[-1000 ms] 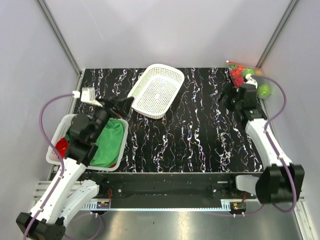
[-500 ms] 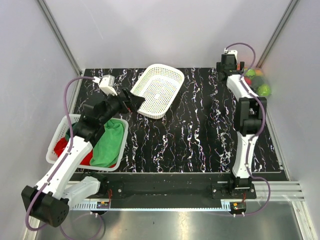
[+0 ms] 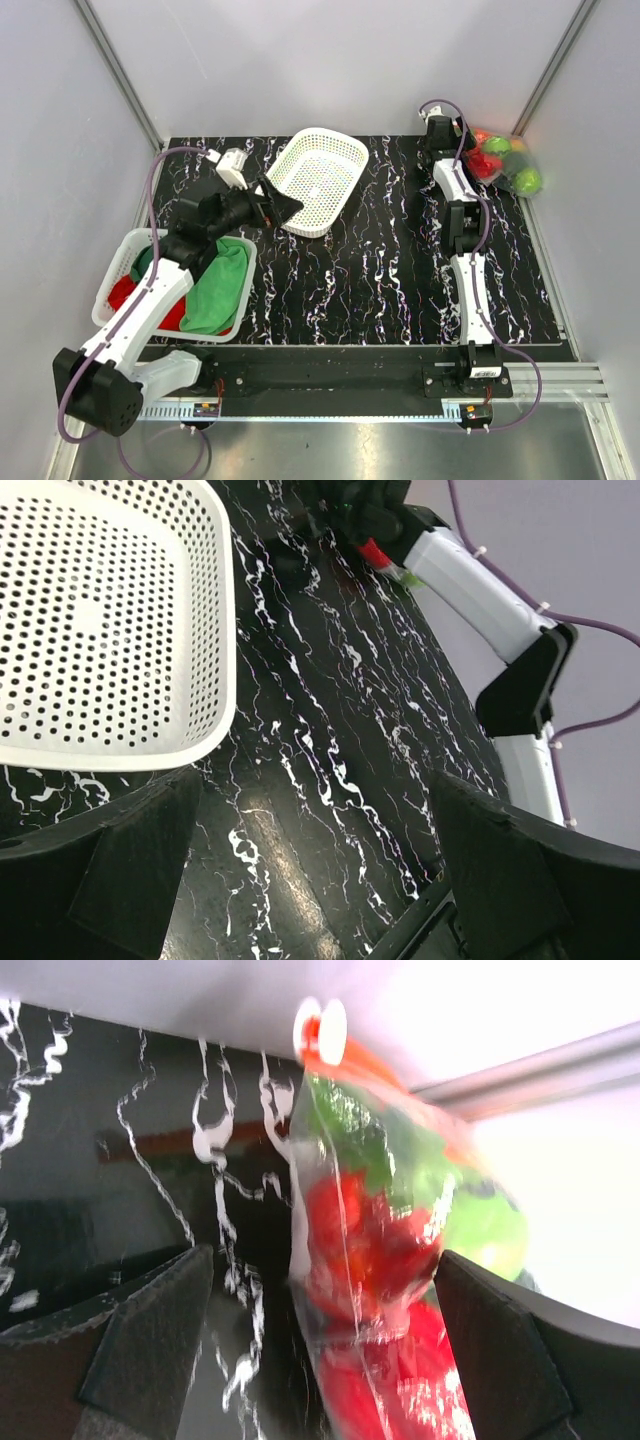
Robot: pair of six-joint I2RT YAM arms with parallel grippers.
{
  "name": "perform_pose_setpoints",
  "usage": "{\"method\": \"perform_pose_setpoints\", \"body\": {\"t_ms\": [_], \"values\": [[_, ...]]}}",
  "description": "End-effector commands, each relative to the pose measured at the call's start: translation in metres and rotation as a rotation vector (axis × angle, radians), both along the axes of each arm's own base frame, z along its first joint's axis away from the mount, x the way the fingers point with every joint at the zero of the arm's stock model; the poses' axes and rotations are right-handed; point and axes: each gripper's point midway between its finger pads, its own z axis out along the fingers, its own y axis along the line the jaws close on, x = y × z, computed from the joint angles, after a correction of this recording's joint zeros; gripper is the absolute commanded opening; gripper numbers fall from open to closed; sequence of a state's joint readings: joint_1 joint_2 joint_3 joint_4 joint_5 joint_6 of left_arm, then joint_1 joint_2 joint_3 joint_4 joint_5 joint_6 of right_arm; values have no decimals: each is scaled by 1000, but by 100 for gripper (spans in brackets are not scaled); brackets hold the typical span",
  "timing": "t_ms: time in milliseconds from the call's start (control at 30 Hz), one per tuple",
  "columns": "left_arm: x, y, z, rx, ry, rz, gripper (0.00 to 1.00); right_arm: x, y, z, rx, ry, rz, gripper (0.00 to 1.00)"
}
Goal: Open the zip-top bag and remove the fake food
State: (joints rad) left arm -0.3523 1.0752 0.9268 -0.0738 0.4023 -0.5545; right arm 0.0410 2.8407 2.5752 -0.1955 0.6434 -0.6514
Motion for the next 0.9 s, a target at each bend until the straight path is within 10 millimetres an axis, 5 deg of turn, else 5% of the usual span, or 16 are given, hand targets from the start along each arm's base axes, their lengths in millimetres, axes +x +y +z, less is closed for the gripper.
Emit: {"method": "perform_pose_setpoints", "body": {"t_ms": [0,267,367,433,567,733,867], "values": [[3,-10,22,-26,-52,-63,99,23,-14,45,-159,-131,28,100],[7,-21,12,-42,11,-101,99,37,-14,40,-148,-190,79,96],[10,-24,15,-48,13,-105,99,37,-17,31,-128,-177,80,82],[11,-25,15,-55,24,-108,99,36,-21,26,-136,-163,79,63],[15,-27,13,-60,36,-107,99,36,-21,26,-143,-165,76,49],[15,-25,11,-59,40,-95,99,34,-10,47,-153,-191,58,17],[14,-25,12,-70,51,-88,98,23,9,73,-202,-237,3,4]]}}
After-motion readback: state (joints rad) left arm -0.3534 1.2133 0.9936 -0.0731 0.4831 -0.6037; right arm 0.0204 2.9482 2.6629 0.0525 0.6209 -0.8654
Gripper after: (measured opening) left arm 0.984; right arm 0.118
